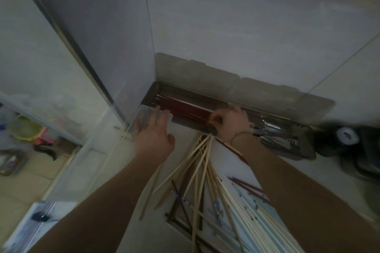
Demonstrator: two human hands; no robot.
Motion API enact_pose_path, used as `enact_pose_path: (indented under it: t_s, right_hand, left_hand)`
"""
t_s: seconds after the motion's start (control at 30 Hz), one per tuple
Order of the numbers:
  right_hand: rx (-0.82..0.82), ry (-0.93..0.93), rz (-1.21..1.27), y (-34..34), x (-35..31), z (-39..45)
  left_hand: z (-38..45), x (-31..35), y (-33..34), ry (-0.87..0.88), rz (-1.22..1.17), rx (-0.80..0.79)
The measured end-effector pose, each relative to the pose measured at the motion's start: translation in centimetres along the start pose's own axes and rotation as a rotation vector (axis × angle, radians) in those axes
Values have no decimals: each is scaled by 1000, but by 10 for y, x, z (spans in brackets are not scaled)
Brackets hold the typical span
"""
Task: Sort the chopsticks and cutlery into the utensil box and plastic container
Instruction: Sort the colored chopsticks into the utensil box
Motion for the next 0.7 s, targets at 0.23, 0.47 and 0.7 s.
enact_pose_path:
  t_s: [0.23, 0.47, 0.7]
  right_hand:
    - [110, 328, 247, -17, 91, -88]
    - [78, 251, -245, 35, 117, -227]
    - [-22, 446, -336, 47, 116, -241]
  left_hand:
    - [0, 1, 0, -26, -14, -18]
    - [0, 0, 1, -60, -21, -54]
    - [-1, 3, -1, -80, -32, -65]
Point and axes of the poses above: each hand's wrist, its own z-axis towards the middle knuckle, its own y-axis out of the palm, x = y × z, the point moved 8 cm from there along z, towards the middle knuckle, and after that the axes turned 15 degrees about -z, right-handed, at the moved point
